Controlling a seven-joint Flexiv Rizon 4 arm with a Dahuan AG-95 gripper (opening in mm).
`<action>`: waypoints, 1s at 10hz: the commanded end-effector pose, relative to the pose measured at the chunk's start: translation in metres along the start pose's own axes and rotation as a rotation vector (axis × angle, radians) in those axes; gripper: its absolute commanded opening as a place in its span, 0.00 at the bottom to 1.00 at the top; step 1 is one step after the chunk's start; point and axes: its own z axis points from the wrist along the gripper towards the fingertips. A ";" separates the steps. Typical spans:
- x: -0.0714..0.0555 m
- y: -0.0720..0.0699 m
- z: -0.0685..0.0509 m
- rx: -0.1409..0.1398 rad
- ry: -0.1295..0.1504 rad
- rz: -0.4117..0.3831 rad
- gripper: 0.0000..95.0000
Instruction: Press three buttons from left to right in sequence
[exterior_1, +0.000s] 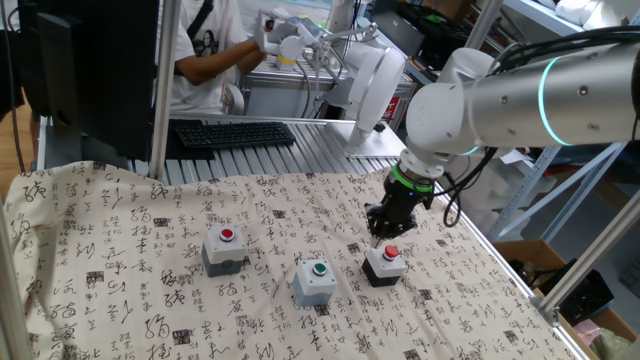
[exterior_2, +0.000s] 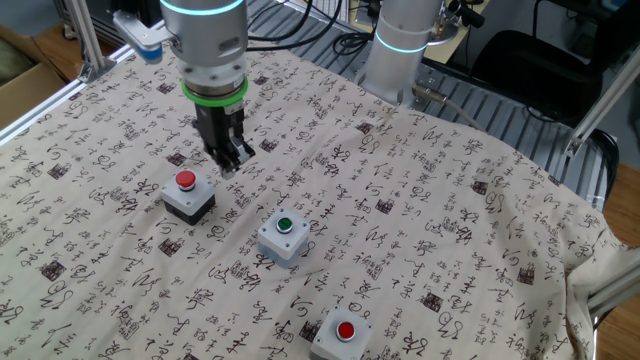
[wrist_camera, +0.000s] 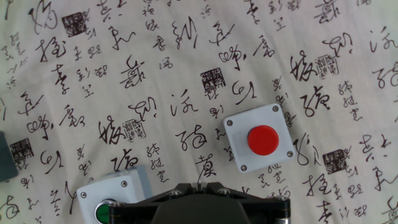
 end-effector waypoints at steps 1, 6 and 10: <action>0.000 0.000 0.000 0.008 0.000 0.033 0.00; 0.000 0.000 0.000 0.006 -0.014 0.106 0.00; 0.000 0.000 0.000 0.003 -0.014 0.120 0.00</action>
